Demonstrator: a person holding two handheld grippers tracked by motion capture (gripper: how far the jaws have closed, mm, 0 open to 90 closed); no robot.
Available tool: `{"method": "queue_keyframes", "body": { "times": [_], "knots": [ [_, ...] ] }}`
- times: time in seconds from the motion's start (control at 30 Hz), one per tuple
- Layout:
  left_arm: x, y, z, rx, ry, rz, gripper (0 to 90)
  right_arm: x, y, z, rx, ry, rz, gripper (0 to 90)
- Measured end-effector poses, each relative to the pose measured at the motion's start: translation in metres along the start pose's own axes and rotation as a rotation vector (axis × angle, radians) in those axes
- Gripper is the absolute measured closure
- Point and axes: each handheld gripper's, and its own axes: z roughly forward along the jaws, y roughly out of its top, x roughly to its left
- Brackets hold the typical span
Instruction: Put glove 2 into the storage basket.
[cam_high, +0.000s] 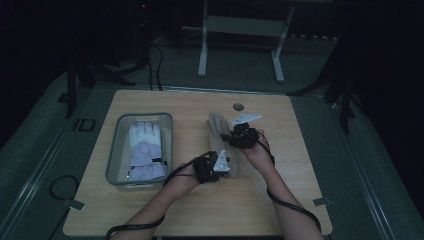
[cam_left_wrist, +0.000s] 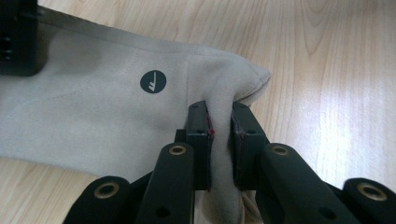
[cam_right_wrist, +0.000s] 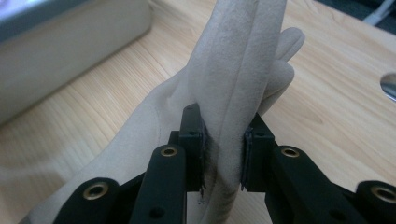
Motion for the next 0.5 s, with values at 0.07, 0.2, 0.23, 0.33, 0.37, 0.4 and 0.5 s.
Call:
{"method": "queue_keyframes", "body": {
  "times": [0.07,0.2,0.23,0.33,0.37,0.4,0.5],
  "knots": [
    [0.002,0.0,-0.01,0.006,0.006,0.008,80.3,0.003,0.008,-0.002,-0.015,0.013,0.001,74.5],
    [0.007,-0.001,-0.022,0.004,0.019,0.005,80.3,0.009,0.019,-0.005,-0.025,0.012,-0.008,74.5],
    [0.007,-0.001,-0.022,0.004,0.019,0.005,80.3,0.009,0.019,-0.005,-0.025,0.012,-0.008,74.5],
    [0.009,-0.002,-0.034,0.012,0.035,0.009,80.4,0.016,0.032,-0.008,-0.046,0.015,-0.016,74.5],
    [0.01,-0.002,-0.038,0.018,0.041,0.014,80.4,0.017,0.035,-0.008,-0.049,0.018,-0.019,74.5],
    [0.011,-0.003,-0.041,0.019,0.044,0.013,80.4,0.02,0.039,-0.008,-0.054,0.017,-0.028,74.5],
    [0.012,-0.005,-0.05,0.028,0.053,0.018,80.4,0.026,0.047,-0.007,-0.059,0.022,-0.036,74.5]
  ]
}}
